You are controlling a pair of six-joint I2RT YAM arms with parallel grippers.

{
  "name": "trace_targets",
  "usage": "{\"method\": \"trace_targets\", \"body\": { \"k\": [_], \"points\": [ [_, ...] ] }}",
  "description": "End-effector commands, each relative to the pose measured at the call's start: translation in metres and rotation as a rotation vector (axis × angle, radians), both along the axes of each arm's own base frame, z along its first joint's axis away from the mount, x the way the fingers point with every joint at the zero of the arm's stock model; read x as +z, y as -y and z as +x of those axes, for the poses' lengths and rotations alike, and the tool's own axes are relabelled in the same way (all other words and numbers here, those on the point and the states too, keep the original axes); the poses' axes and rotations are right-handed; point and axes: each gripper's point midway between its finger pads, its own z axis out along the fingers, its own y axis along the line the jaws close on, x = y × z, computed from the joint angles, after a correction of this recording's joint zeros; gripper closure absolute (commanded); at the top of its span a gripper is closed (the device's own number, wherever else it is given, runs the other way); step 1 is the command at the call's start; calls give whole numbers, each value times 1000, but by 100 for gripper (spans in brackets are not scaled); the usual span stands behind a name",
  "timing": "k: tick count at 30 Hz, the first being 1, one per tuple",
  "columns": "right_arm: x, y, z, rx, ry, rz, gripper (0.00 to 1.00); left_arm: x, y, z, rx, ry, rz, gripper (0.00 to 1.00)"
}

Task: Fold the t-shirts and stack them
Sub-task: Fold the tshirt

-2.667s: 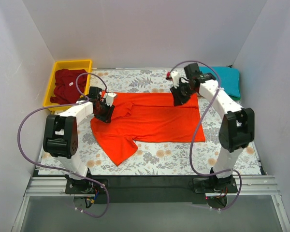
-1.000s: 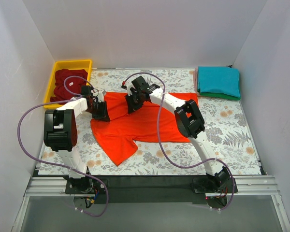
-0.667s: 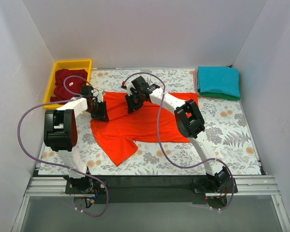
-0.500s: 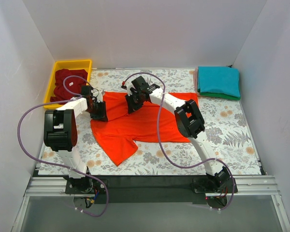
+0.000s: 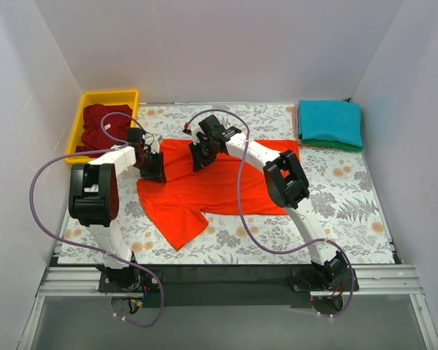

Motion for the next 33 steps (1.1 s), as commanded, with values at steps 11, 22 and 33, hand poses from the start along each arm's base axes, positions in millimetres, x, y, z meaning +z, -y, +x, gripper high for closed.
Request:
{"method": "trace_targets", "body": {
  "k": [11, 22, 33],
  "points": [
    [22, -10, 2, 17, 36, 51, 90, 18, -3, 15, 10, 67, 25, 99],
    [39, -10, 0, 17, 48, 71, 93, 42, -7, 6, -14, 94, 49, 100],
    [47, -5, -3, 22, 51, 74, 97, 34, -3, -12, -34, 41, 25, 100]
  ]
}}
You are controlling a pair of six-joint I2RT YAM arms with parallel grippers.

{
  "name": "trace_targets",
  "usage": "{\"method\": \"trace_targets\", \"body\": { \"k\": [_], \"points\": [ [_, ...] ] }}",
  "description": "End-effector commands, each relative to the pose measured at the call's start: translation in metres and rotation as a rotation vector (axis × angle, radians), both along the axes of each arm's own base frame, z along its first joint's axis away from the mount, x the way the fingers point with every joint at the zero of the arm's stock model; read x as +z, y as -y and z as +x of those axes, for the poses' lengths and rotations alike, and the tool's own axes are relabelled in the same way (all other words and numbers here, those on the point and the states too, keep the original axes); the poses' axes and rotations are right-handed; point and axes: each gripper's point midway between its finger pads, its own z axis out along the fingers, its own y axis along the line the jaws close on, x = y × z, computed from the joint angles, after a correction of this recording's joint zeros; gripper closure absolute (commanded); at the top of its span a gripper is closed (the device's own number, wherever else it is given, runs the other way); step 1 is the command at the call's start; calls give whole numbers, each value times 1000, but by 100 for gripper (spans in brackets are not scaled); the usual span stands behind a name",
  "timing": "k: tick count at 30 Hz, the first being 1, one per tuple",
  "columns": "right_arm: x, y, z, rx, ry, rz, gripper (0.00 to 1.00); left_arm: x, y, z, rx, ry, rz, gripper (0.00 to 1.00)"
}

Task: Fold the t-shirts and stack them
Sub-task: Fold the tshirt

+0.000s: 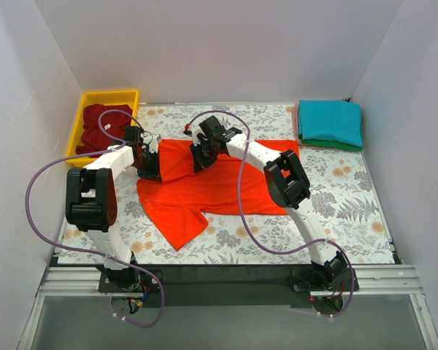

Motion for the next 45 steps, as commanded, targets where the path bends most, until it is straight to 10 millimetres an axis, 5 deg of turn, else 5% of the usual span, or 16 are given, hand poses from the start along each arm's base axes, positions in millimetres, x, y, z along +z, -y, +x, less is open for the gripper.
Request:
{"method": "trace_targets", "body": {
  "k": [1, 9, 28, 30, 34, 36, 39, 45],
  "points": [
    [47, -5, 0, 17, 55, 75, 98, 18, 2, -2, -17, 37, -9, 100],
    [66, 3, 7, -3, 69, 101, 99, 10, 3, -2, -15, 17, -14, 100],
    [57, 13, 5, -3, 37, 91, 99, 2, 16, -20, -26, -79, -89, 100],
    [54, 14, 4, 0, 33, 86, 99, 1, 14, -20, -25, -80, -82, 94],
    [45, 16, -3, 18, 11, 75, 77, 8, 10, -14, -24, -50, -57, 81],
    [44, 18, -5, 29, 9, 68, 61, 17, 9, -10, -30, -30, -50, 79],
    [53, 27, -8, 30, 18, 53, 49, 37, 7, 3, -31, 32, -50, 76],
    [86, 83, 5, 14, 101, 19, 42, 44, 9, 10, -79, 83, -56, 73]
  ]
}}
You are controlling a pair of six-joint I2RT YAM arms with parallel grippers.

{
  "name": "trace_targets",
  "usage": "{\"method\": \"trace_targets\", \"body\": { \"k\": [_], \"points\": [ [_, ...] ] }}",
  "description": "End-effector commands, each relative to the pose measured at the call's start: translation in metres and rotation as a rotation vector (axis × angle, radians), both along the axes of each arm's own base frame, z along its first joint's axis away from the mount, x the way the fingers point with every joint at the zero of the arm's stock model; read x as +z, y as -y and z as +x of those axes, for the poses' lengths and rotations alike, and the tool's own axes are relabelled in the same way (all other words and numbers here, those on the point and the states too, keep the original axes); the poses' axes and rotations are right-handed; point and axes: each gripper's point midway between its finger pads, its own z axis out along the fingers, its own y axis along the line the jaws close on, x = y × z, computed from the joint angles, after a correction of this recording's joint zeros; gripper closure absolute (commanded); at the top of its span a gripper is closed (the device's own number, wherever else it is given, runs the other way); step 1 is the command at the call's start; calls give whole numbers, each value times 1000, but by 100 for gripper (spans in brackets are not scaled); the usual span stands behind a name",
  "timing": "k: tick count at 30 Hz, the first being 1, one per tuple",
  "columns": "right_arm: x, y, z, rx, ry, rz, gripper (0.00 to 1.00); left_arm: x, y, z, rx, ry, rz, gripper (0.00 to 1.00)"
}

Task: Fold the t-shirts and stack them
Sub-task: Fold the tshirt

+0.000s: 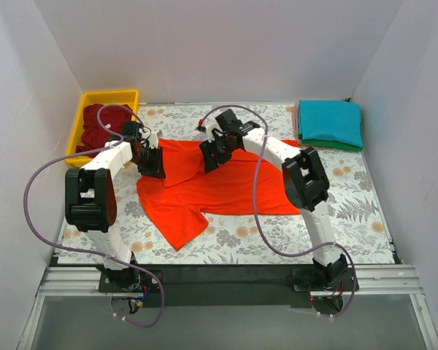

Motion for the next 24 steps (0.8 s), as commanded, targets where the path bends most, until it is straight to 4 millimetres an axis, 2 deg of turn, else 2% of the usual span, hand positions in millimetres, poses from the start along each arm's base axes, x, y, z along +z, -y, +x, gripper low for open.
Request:
{"method": "trace_targets", "body": {
  "k": [1, 2, 3, 4, 6, 7, 8, 10, 13, 14, 17, 20, 21, 22, 24],
  "points": [
    [45, 59, 14, -30, 64, 0, 41, 21, -2, 7, -41, 83, 2, 73],
    [54, 74, 12, -38, 75, -6, 41, 19, -3, 7, -43, 81, 5, 72],
    [47, 92, 10, -35, 79, -41, 40, 14, -3, 3, -56, 74, 7, 72],
    [31, 123, 3, -65, 27, -89, 39, 12, -2, 0, -69, 72, 2, 71],
    [25, 159, -3, -95, 34, -149, 39, 6, 1, -7, -96, 58, -14, 70],
    [25, 183, 1, -118, 52, -170, 39, 5, 2, -9, -118, 61, -16, 67],
    [8, 201, -11, -127, 9, -204, 39, 2, 3, -12, -129, 50, -22, 65],
    [-2, 233, -11, -153, -4, -232, 39, -4, 5, -15, -145, 33, -37, 59],
    [-21, 263, -8, -179, -23, -285, 39, -14, 6, -19, -147, 7, -44, 59],
    [-31, 269, -7, -176, -41, -301, 39, -17, 6, -16, -135, 12, -41, 59],
    [-45, 280, 4, -202, -69, -306, 41, -28, 4, -14, -116, -8, -35, 59],
    [-44, 280, 20, -221, -71, -291, 41, -36, 3, -6, -104, -31, -27, 59],
    [-35, 278, 30, -223, -47, -284, 41, -38, 2, -4, -105, -35, -21, 60],
    [-31, 278, 30, -222, -56, -281, 40, -38, 2, 0, -114, -36, -20, 60],
    [-15, 274, 32, -205, -34, -262, 39, -19, 5, 11, -151, 8, -30, 60]
  ]
}}
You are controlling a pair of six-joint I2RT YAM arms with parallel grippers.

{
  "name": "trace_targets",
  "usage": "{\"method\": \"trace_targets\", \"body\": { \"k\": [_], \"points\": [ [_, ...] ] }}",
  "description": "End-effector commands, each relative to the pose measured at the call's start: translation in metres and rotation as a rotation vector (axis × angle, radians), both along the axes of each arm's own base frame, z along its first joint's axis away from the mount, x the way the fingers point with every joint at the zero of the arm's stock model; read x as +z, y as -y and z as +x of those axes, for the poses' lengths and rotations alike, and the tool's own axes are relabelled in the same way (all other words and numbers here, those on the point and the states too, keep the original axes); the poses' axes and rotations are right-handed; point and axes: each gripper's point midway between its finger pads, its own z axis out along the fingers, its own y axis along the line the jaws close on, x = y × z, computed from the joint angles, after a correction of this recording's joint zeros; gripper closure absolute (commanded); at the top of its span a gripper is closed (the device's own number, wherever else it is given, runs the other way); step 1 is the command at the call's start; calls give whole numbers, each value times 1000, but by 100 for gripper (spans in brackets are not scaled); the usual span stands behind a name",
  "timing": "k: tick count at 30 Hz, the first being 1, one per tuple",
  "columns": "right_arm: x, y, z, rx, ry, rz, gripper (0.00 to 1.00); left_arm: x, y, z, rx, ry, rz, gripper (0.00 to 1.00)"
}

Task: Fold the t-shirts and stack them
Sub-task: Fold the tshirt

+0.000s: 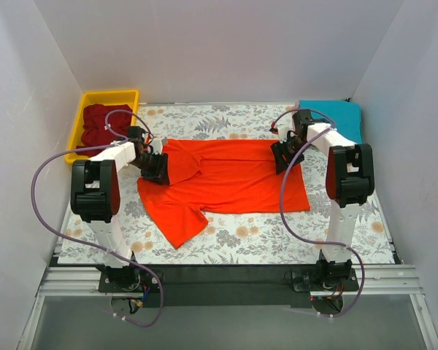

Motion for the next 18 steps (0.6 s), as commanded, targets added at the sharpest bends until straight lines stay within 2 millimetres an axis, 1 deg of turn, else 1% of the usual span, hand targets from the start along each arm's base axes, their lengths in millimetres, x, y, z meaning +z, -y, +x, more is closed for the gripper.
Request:
{"method": "trace_targets", "body": {
  "k": [1, 2, 3, 4, 5, 6, 7, 8, 9, 10, 11, 12, 13, 14, 15, 16, 17, 18],
  "points": [
    [40, -4, 4, 47, 60, 29, 38, 25, 3, 20, -57, 87, -19, 60],
    [48, -4, 0, 59, 72, 32, 38, 49, 9, 17, -88, 129, -57, 59],
    [58, -4, -4, 71, 91, 38, 37, 63, 13, 14, -113, 157, -80, 58],
    [75, -2, -15, 102, 125, 42, 36, 73, 14, 9, -172, 200, -88, 56],
    [82, -1, -22, 118, 141, 42, 35, 96, 17, -2, -206, 252, -102, 54],
    [88, 2, -29, 132, 154, 31, 34, 95, 16, -14, -229, 251, -96, 53],
    [101, 6, -39, 168, 191, 12, 34, 99, 13, -21, -280, 287, -78, 52],
    [97, 10, -52, 185, 175, -3, 34, 101, 11, -35, -307, 276, -70, 52],
    [95, 17, -63, 200, 166, -35, 36, 107, 11, -51, -344, 302, -68, 52],
    [104, 22, -70, 233, 207, -60, 37, 109, 11, -61, -401, 328, -67, 52],
    [91, 29, -87, 253, 172, -82, 38, 109, 11, -77, -439, 313, -75, 52],
    [89, 34, -94, 271, 178, -115, 41, 117, 14, -90, -463, 348, -85, 52],
    [92, 38, -103, 292, 201, -136, 42, 108, 13, -104, -502, 338, -83, 51],
    [75, 44, -121, 332, 161, -159, 46, 104, 15, -118, -565, 343, -76, 50],
    [70, 48, -127, 353, 159, -186, 47, 99, 15, -127, -589, 342, -68, 50],
    [67, 50, -135, 367, 165, -202, 48, 87, 16, -148, -637, 313, -50, 50],
    [61, 52, -141, 385, 164, -215, 50, 81, 15, -156, -671, 314, -31, 50],
    [47, 56, -150, 401, 154, -245, 51, 75, 14, -163, -691, 305, -23, 50]
  ]
}}
